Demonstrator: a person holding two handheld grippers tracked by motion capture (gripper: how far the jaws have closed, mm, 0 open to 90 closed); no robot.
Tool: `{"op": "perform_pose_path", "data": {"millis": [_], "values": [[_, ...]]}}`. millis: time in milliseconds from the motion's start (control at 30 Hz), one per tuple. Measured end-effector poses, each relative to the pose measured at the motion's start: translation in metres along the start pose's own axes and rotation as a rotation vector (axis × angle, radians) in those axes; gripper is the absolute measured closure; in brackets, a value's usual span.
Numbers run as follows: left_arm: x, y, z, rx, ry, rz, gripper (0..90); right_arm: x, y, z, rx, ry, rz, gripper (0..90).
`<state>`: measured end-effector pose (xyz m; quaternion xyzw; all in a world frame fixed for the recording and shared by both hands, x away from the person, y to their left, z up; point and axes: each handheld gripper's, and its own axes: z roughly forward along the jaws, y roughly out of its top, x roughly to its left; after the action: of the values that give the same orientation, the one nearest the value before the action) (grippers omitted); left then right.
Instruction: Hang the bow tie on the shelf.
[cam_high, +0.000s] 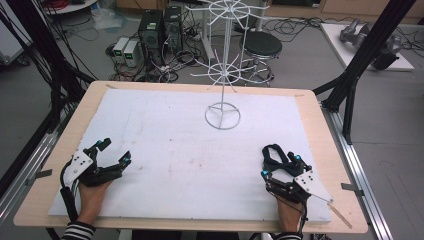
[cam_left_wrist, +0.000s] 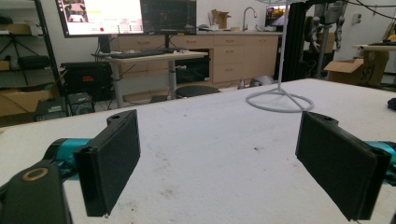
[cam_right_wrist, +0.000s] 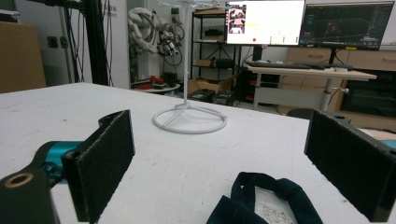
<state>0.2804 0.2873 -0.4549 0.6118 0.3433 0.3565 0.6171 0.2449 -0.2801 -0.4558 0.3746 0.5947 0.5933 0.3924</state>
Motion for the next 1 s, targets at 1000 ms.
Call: {"op": "perform_pose_path", "data": {"millis": [1000], "values": [[-0.0003, 0.0002, 0.0004, 0.004, 0.004, 0.0, 14.3, 0.0004, 0.0024, 0.004, 0.046, 0.01, -0.015, 7.5]]}}
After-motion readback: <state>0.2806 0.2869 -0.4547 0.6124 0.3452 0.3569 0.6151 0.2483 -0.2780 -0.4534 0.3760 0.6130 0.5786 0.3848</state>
